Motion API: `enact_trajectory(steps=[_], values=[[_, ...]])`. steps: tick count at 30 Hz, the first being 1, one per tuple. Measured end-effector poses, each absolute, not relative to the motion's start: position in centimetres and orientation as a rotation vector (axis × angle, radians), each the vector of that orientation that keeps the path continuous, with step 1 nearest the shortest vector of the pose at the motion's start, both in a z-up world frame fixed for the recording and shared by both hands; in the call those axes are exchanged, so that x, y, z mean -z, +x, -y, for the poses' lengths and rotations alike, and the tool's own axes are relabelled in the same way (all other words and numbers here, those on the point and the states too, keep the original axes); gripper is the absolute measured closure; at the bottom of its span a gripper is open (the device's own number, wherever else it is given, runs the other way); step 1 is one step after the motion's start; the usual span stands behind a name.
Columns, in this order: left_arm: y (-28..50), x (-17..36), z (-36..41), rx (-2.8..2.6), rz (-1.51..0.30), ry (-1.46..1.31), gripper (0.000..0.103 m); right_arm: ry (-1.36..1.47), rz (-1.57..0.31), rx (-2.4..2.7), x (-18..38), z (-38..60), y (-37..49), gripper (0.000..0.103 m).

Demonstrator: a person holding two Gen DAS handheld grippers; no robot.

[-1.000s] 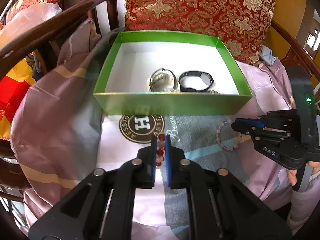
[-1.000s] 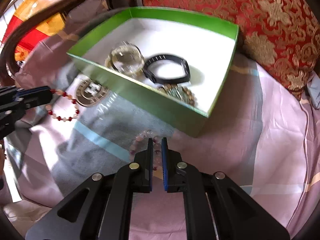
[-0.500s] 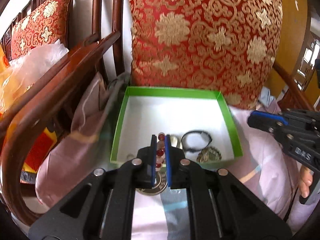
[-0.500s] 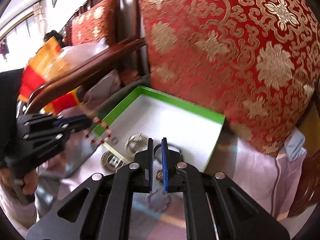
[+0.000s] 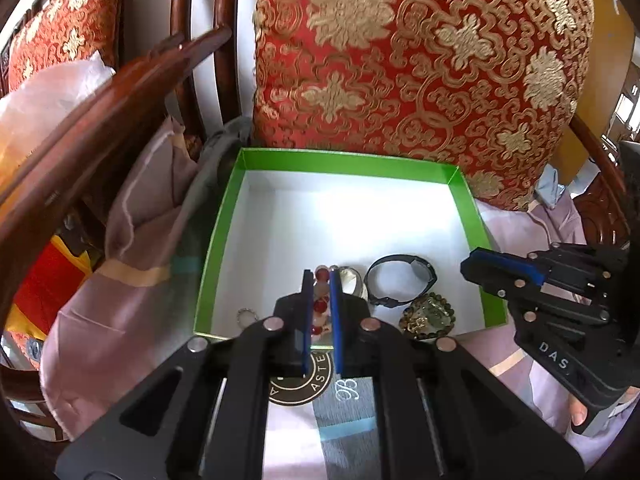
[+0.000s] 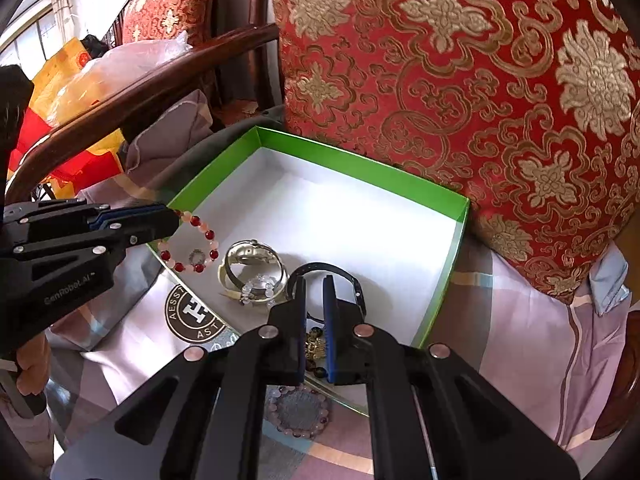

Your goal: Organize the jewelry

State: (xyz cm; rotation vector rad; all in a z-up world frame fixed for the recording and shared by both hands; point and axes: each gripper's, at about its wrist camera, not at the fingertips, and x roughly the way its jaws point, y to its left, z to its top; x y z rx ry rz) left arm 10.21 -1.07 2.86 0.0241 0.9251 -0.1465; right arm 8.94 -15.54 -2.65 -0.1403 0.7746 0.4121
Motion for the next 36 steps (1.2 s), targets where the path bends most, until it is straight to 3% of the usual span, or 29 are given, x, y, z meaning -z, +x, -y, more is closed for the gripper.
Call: enact_trajectory(steps=[9,10,12,13,17,22,26,36], values=[[11.0,-1.3,1.3,0.154,-0.957,0.026,0.096,-0.141,-0.804,-0.388,3.5,15.6,9.7,0.094],[11.0,-1.2,1.3,0.160,-0.960,0.027,0.095,-0.139,-0.809,-0.387,3.6,15.6,9.8,0.091],[11.1,-1.1,1.4,0.170,-0.969,0.025,0.095,-0.115,-0.816,-0.379,3.6,15.9,9.9,0.062],[11.2,-1.0,1.3,0.176,-0.972,0.020,0.095,-0.100,-0.813,-0.377,3.4,16.2,10.0,0.058],[11.3,-1.0,1.0,0.195,-0.978,-0.010,0.085,-0.036,-0.802,-0.391,2.6,17.7,9.8,0.058],[11.3,-1.0,0.8,0.198,-0.985,-0.028,0.085,0.013,-0.781,-0.377,1.5,19.3,9.7,0.058],[10.7,-1.3,0.8,0.197,-0.977,-0.026,0.075,0.009,-0.787,-0.377,1.4,19.4,9.4,0.058],[5.5,-1.6,0.5,0.256,-0.958,-0.031,0.075,-0.064,-0.860,-0.525,3.0,18.2,4.3,0.058]])
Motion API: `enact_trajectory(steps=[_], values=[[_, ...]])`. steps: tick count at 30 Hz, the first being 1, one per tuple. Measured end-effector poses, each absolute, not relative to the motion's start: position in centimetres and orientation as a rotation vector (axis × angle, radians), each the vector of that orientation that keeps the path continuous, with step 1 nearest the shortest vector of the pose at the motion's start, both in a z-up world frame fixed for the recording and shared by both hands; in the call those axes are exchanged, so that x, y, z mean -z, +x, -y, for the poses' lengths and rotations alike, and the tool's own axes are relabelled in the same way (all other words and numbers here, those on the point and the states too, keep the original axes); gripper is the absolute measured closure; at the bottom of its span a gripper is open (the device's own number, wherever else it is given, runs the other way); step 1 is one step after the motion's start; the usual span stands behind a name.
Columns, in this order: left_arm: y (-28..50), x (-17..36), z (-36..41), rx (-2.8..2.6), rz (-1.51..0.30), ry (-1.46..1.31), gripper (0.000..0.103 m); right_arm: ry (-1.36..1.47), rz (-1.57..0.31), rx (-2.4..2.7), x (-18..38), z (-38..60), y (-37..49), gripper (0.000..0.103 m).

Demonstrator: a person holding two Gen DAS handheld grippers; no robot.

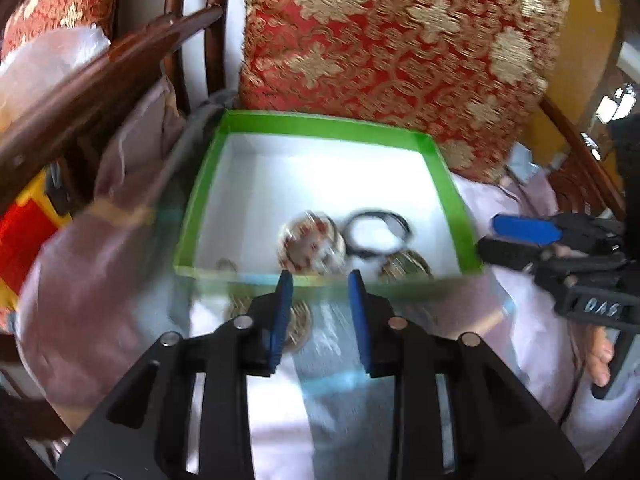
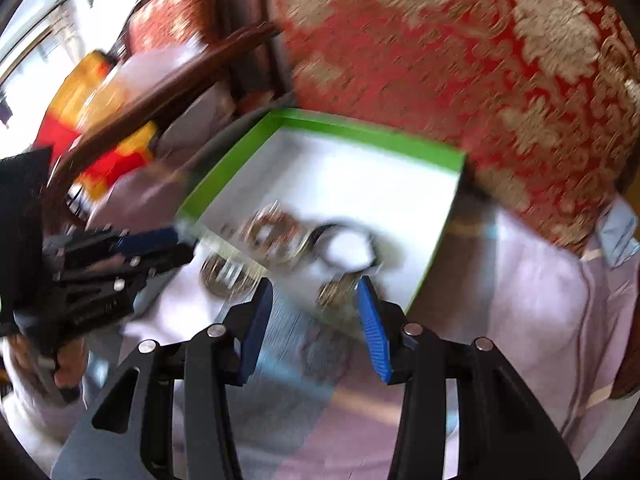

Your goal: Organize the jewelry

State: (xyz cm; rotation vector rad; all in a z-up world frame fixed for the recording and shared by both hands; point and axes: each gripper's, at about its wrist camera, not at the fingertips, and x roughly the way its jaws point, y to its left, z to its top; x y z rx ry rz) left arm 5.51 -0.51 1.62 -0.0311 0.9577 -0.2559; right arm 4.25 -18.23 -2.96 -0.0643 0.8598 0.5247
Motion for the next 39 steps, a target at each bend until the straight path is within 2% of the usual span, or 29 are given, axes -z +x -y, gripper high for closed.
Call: enact_trajectory(steps=[4,6,10,13,18,25,26,27,30,39], values=[[4.2,1.2,2.5,0.324,-1.043,-0.007,0.075,-0.083,-0.945,-0.538,7.6,19.0,2.1,0.061],[4.6,3.0,4.2,0.349,-1.093,0.006,0.075,-0.093,-1.008,-0.466,10.0,19.3,2.9,0.067],[5.7,5.3,6.9,0.421,-1.153,-0.023,0.075,-0.110,-0.980,-0.394,10.8,19.3,3.9,0.070],[6.1,6.8,8.5,0.412,-1.181,0.034,0.081,-0.105,-0.958,-0.394,11.3,18.9,4.3,0.070],[6.6,8.8,8.6,0.390,-1.222,0.048,0.084,-0.122,-0.982,-0.401,12.8,18.3,5.1,0.081],[7.0,9.2,8.1,0.423,-1.223,0.029,0.083,-0.207,-0.966,-0.395,13.7,17.0,5.0,0.084],[6.9,9.2,8.2,0.426,-1.220,0.040,0.087,-0.221,-0.965,-0.395,13.7,16.8,4.9,0.089],[6.9,9.2,8.5,0.440,-1.218,0.048,0.098,-0.232,-0.968,-0.402,13.6,16.5,4.7,0.092],[5.9,8.7,9.3,0.446,-1.189,0.111,0.103,-0.223,-0.971,-0.411,13.6,16.4,4.4,0.096],[5.1,7.2,8.2,0.429,-1.163,0.093,0.103,-0.146,-0.924,-0.436,10.8,17.9,3.3,0.096]])
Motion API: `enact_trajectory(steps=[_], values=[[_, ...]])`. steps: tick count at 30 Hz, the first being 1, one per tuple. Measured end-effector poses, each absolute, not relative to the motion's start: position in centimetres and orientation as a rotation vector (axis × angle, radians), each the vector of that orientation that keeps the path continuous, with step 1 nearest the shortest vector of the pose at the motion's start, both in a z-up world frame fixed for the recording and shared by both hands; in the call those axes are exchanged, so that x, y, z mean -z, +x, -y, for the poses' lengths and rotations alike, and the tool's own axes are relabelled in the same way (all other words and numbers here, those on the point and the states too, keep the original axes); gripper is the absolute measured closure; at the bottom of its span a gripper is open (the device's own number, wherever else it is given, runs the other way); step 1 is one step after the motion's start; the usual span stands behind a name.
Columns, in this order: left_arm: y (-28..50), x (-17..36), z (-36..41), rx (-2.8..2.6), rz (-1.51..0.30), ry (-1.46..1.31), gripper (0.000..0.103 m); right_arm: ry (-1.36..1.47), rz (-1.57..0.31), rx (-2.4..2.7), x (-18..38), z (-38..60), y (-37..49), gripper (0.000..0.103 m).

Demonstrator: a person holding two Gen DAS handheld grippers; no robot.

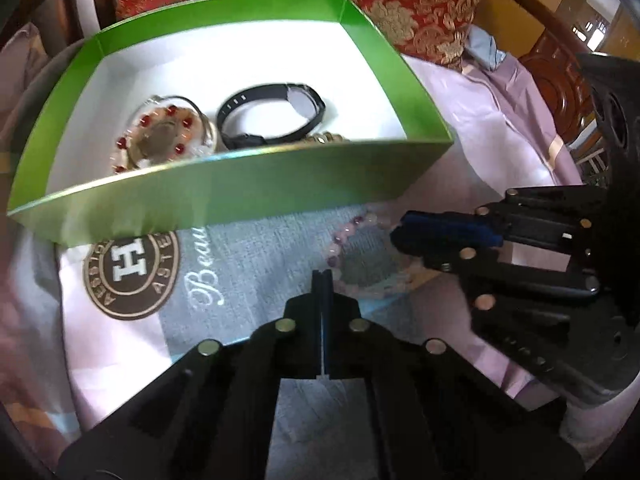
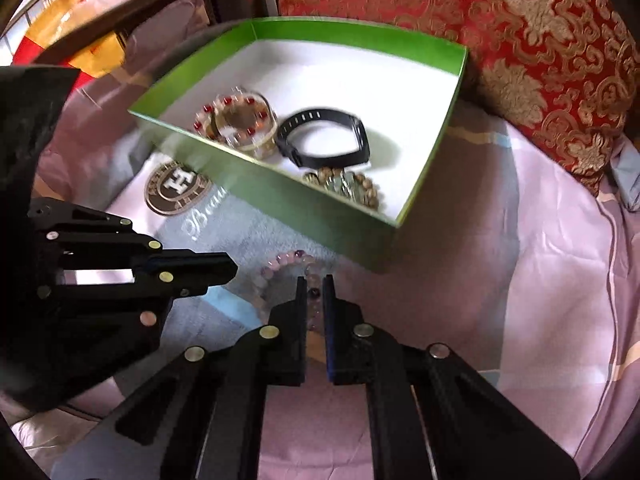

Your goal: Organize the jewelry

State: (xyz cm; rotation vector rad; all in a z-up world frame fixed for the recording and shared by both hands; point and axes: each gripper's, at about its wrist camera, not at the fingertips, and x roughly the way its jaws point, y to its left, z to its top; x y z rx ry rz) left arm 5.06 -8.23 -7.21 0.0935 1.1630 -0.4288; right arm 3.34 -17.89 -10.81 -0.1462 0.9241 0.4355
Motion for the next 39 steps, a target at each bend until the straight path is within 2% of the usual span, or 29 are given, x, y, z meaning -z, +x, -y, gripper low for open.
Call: enact_trajectory(steps=[7,10,14,16,17,18,21,28,39], values=[[5.7,8.2,9.1,0.476,-1.192,0.083,0.100,-0.139,-0.972,-0.410,12.1,17.8,4.6,0.096],[6.1,8.9,10.2,0.475,-1.197,0.105,0.083,-0.120,-1.001,-0.400,13.1,18.5,5.1,0.096],[6.4,9.3,10.7,0.467,-1.185,0.138,0.078,-0.095,-1.023,-0.394,13.6,19.1,5.6,0.095],[6.2,9.4,11.0,0.468,-1.173,0.163,0.080,-0.100,-1.022,-0.399,13.7,19.1,5.7,0.095],[6.2,9.4,11.2,0.464,-1.165,0.178,0.084,-0.107,-1.019,-0.405,13.7,19.2,5.6,0.095],[6.1,9.5,11.3,0.465,-1.160,0.184,0.093,-0.110,-1.017,-0.410,13.7,19.2,5.4,0.094],[6.3,9.4,11.3,0.460,-1.165,0.175,0.096,-0.125,-1.014,-0.413,13.8,18.9,5.3,0.094],[5.6,8.1,10.4,0.462,-1.142,0.144,0.096,-0.117,-0.986,-0.437,12.2,18.4,4.5,0.095],[5.7,0.9,7.2,0.420,-0.976,0.111,0.096,-0.137,-0.815,-0.492,3.3,17.2,3.8,0.095]])
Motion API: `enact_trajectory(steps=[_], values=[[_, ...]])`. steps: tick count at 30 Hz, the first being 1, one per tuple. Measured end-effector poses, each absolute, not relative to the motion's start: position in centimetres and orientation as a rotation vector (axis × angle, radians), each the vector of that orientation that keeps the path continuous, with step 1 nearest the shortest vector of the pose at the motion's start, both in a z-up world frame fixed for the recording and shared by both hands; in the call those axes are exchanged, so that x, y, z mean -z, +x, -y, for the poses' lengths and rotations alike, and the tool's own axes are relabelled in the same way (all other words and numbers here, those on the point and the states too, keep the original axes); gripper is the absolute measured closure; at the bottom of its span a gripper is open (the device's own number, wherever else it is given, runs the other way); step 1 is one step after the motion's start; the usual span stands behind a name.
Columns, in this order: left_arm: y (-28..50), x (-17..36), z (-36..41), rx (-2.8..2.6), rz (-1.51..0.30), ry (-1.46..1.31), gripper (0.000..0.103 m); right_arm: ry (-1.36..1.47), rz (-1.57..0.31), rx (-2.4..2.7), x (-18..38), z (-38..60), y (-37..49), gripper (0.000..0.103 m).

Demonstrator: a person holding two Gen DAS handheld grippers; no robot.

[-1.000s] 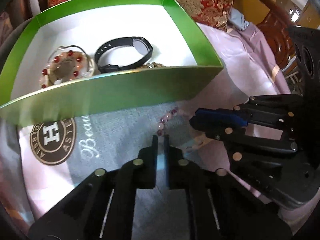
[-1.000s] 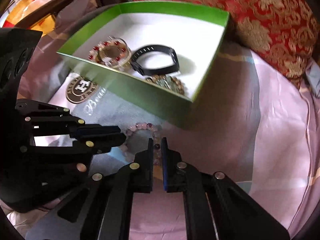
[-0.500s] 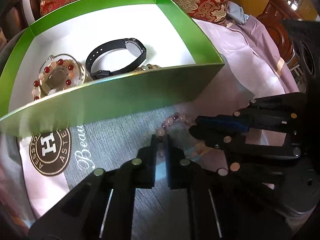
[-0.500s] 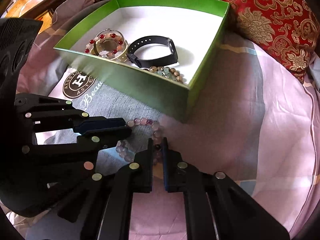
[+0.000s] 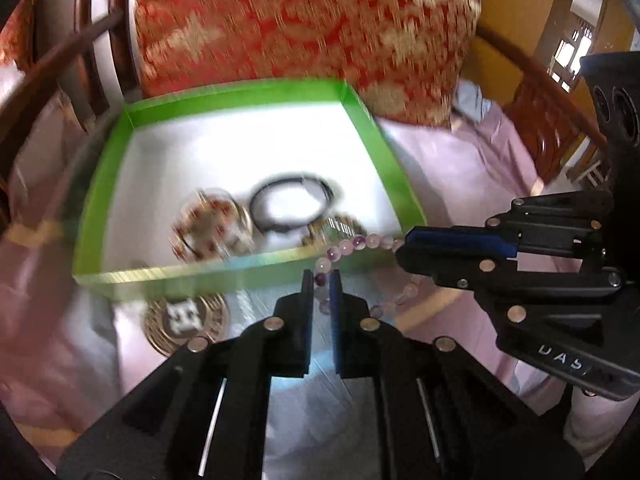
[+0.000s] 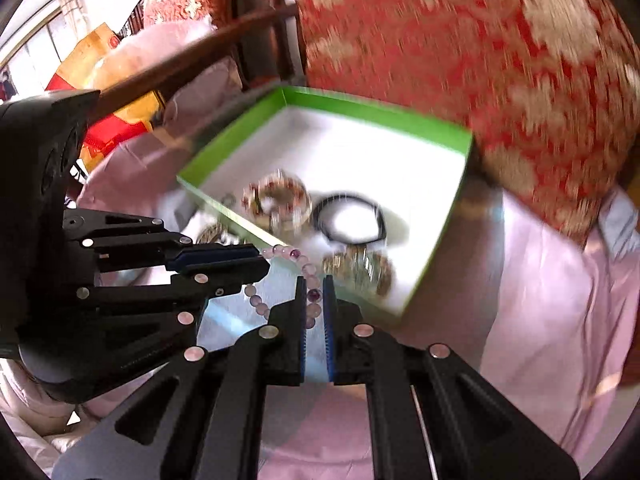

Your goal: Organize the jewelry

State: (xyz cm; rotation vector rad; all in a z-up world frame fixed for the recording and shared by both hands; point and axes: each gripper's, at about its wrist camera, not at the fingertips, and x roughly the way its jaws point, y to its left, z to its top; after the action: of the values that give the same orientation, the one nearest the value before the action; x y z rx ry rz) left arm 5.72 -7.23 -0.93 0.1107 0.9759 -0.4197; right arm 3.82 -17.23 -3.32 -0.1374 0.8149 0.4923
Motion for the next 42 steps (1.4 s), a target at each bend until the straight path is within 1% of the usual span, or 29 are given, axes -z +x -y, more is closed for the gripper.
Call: enact_trajectory(steps=[4,7,14,15,16,18,19,20,21,22,23,24,25,26,27,28,30,34,36,39,42], values=[[7.8,-1.4,6.3,0.394,-0.919,0.122,0.096,-0.211,-0.767,-0.497,1.1,15.8,5.4,0.096],[9.7,-2.2,6.1,0.383,-0.896,0.119,0.096,-0.255,-0.745,-0.489,0.5,15.0,6.9,0.096],[12.9,-3.0,6.1,0.365,-0.857,0.125,0.096,-0.191,-0.715,-0.479,0.5,15.6,10.2,0.095],[13.0,-3.0,6.2,0.355,-0.851,0.131,0.096,-0.177,-0.707,-0.475,0.6,15.9,10.5,0.094],[13.3,-2.8,6.4,0.330,-0.836,0.151,0.095,-0.163,-0.697,-0.471,0.8,16.2,10.7,0.087],[13.6,-2.1,6.5,0.309,-0.831,0.166,0.095,-0.156,-0.694,-0.459,1.2,16.7,10.7,0.031],[13.9,-1.8,6.3,0.292,-0.831,0.159,0.094,-0.152,-0.678,-0.432,1.5,17.0,10.6,0.028],[14.0,-1.5,6.1,0.281,-0.833,0.154,0.087,-0.151,-0.666,-0.417,1.6,17.2,10.5,0.028],[14.1,-1.2,5.9,0.270,-0.834,0.148,0.074,-0.154,-0.666,-0.407,1.8,17.3,10.4,0.028],[14.1,-0.9,5.5,0.247,-0.822,0.142,0.068,-0.153,-0.672,-0.395,1.8,17.4,10.5,0.028],[14.1,-0.8,5.2,0.227,-0.811,0.142,0.059,-0.147,-0.673,-0.385,1.7,17.5,10.5,0.028],[14.0,-0.8,5.0,0.214,-0.802,0.142,0.051,-0.138,-0.673,-0.377,1.6,17.7,10.4,0.024],[13.8,-0.8,4.7,0.201,-0.790,0.142,0.047,-0.126,-0.677,-0.367,1.4,17.8,10.3,0.020],[13.6,-0.9,4.5,0.194,-0.784,0.141,0.038,-0.110,-0.679,-0.359,1.3,17.9,10.1,0.011],[13.3,-1.0,4.2,0.183,-0.775,0.141,0.029,-0.090,-0.685,-0.353,1.3,18.0,10.0,0.006],[13.0,-1.2,4.0,0.171,-0.762,0.144,0.026,-0.069,-0.693,-0.352,1.3,18.0,9.9,0.002],[12.4,-1.7,3.6,0.149,-0.745,0.146,0.019,-0.038,-0.710,-0.351,1.5,17.8,9.8,0.002],[12.0,-2.0,2.9,0.120,-0.745,0.135,0.011,-0.032,-0.731,-0.343,1.8,17.2,9.9,0.002],[12.0,-2.1,2.7,0.104,-0.745,0.141,0.005,-0.024,-0.742,-0.344,2.0,17.3,9.9,0.002],[12.1,-2.0,2.7,0.095,-0.761,0.139,0.002,-0.019,-0.751,-0.342,2.1,17.3,10.0,0.002],[12.1,-1.8,2.7,0.090,-0.775,0.141,0.002,-0.029,-0.757,-0.332,2.2,17.3,10.0,0.002]])
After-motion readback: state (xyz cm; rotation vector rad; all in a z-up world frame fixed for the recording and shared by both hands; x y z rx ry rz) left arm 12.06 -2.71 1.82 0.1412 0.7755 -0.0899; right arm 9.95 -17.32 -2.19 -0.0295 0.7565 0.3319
